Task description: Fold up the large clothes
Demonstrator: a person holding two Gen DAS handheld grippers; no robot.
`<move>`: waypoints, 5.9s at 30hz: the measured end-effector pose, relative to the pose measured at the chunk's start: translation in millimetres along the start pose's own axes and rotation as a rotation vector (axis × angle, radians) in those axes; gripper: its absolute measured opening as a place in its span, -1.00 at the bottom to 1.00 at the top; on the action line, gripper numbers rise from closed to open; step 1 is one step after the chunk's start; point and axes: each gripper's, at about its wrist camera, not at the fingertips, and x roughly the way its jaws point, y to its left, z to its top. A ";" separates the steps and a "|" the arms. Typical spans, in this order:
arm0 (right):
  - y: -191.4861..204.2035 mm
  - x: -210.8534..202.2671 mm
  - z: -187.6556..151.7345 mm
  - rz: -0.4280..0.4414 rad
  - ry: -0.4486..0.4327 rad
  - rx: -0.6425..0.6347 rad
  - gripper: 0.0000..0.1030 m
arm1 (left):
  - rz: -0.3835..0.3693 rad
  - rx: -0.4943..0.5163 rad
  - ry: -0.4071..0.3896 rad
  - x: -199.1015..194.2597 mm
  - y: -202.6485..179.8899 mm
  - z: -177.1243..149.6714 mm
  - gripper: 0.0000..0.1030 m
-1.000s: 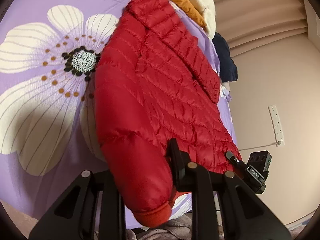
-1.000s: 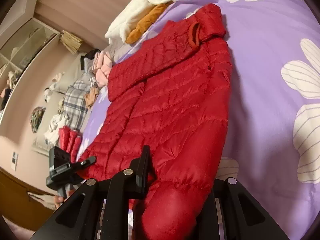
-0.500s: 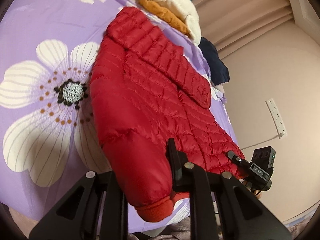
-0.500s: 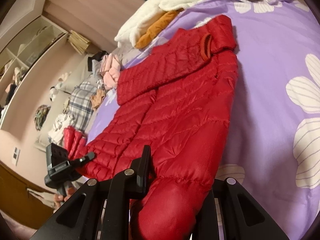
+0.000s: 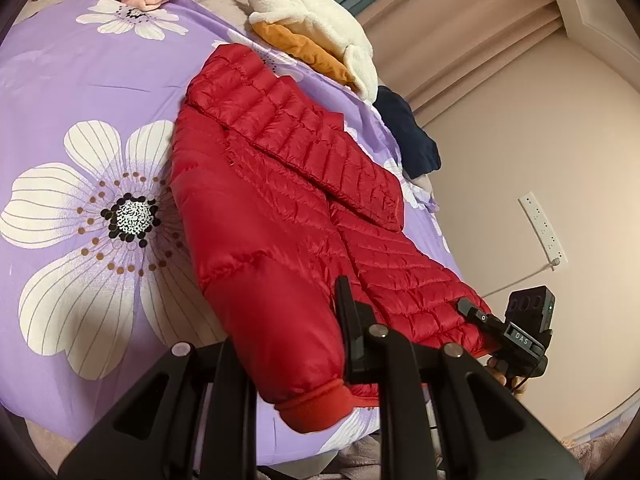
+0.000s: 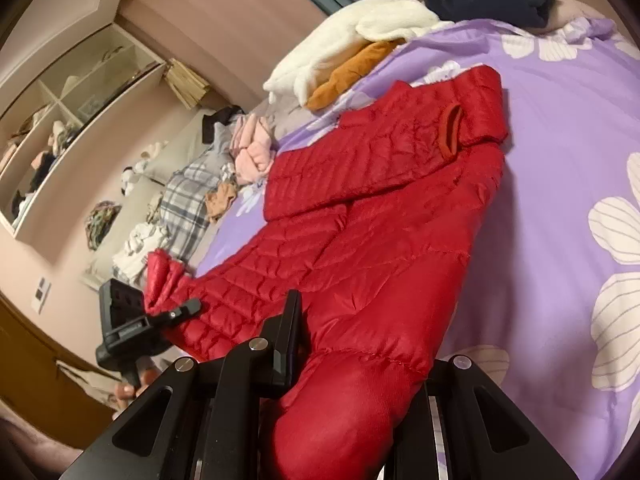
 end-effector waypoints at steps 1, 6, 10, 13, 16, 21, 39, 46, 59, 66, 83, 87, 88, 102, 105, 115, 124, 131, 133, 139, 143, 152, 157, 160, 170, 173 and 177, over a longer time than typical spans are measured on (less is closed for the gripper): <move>0.2 -0.7 0.9 0.002 0.000 -0.003 -0.54 | -0.003 0.003 -0.002 -0.9 -0.4 0.4 -0.67; 0.7 -1.0 4.2 0.010 -0.001 -0.009 -0.54 | -0.014 0.009 -0.009 -4.1 -2.7 4.4 -0.67; 0.3 -1.1 4.5 0.010 0.000 -0.009 -0.54 | -0.012 0.012 -0.006 -4.3 -1.4 4.6 -0.67; -0.9 -0.6 4.9 0.011 0.001 -0.011 -0.54 | -0.013 0.013 -0.005 -4.4 -0.8 4.9 -0.67; -0.7 -1.0 4.5 0.015 -0.002 -0.011 -0.54 | -0.018 0.016 -0.009 -6.3 -1.1 5.5 -0.67; 0.1 -1.8 5.1 0.023 -0.007 -0.022 -0.54 | -0.022 0.028 -0.017 -8.7 -3.4 7.6 -0.67; 3.2 -14.5 13.3 0.081 -0.045 -0.051 -0.54 | -0.045 0.097 -0.054 -19.6 -18.3 11.0 -0.72; 10.0 -24.0 20.9 0.113 -0.072 -0.072 -0.54 | -0.080 0.122 -0.076 -29.3 -30.3 16.6 -0.72; 14.7 -31.8 25.4 0.146 -0.096 -0.091 -0.54 | -0.100 0.179 -0.095 -35.6 -41.2 13.3 -0.73; 18.1 -38.2 26.6 0.171 -0.112 -0.107 -0.54 | -0.123 0.190 -0.110 -44.3 -45.0 13.0 -0.73; 31.3 -59.9 29.1 0.219 -0.169 -0.161 -0.54 | -0.179 0.242 -0.158 -70.7 -73.4 12.8 -0.74; 32.0 -61.4 28.8 0.222 -0.173 -0.168 -0.54 | -0.182 0.250 -0.165 -73.7 -74.3 9.2 -0.73; 32.7 -61.6 29.0 0.222 -0.174 -0.171 -0.54 | -0.183 0.250 -0.166 -74.6 -74.8 8.9 -0.73; 31.8 -63.2 33.9 0.232 -0.183 -0.191 -0.54 | -0.186 0.255 -0.183 -79.3 -77.6 9.5 -0.73; 28.4 -62.4 35.5 0.231 -0.181 -0.184 -0.54 | -0.186 0.245 -0.181 -78.3 -75.8 10.2 -0.74; 20.6 -60.1 37.0 0.219 -0.179 -0.147 -0.54 | -0.162 0.228 -0.167 -73.1 -75.3 13.8 -0.73; 16.2 -59.8 37.2 0.207 -0.183 -0.122 -0.54 | -0.152 0.227 -0.164 -72.1 -78.7 13.3 -0.73; 14.6 -59.1 38.1 0.202 -0.190 -0.102 -0.54 | -0.147 0.223 -0.165 -71.3 -79.4 17.5 -0.72; 14.7 -59.0 38.6 0.201 -0.191 -0.102 -0.54 | -0.146 0.225 -0.165 -71.2 -80.4 18.4 -0.72; 14.5 -58.4 39.5 0.200 -0.191 -0.102 -0.54 | -0.142 0.226 -0.165 -69.7 -81.1 23.2 -0.72; 14.2 -58.5 39.9 0.200 -0.191 -0.103 -0.54 | -0.141 0.227 -0.165 -69.6 -80.9 24.9 -0.72; 13.5 -57.2 43.5 0.190 -0.190 -0.099 -0.54 | -0.134 0.222 -0.165 -65.1 -78.1 34.3 -0.72; 12.3 -53.6 52.7 0.180 -0.193 -0.093 -0.54 | -0.128 0.216 -0.166 -59.9 -77.0 42.6 -0.72; 12.3 -51.3 56.2 0.177 -0.194 -0.095 -0.54 | -0.126 0.219 -0.168 -58.1 -76.5 45.3 -0.72; 10.8 -47.4 62.4 0.172 -0.192 -0.097 -0.54 | -0.117 0.219 -0.168 -53.0 -73.4 53.0 -0.72; 8.8 -44.5 66.2 0.167 -0.192 -0.098 -0.54 | -0.113 0.219 -0.168 -51.1 -72.5 55.4 -0.72; 5.6 -40.4 69.7 0.156 -0.190 -0.099 -0.54 | -0.103 0.216 -0.169 -46.1 -70.3 60.2 -0.72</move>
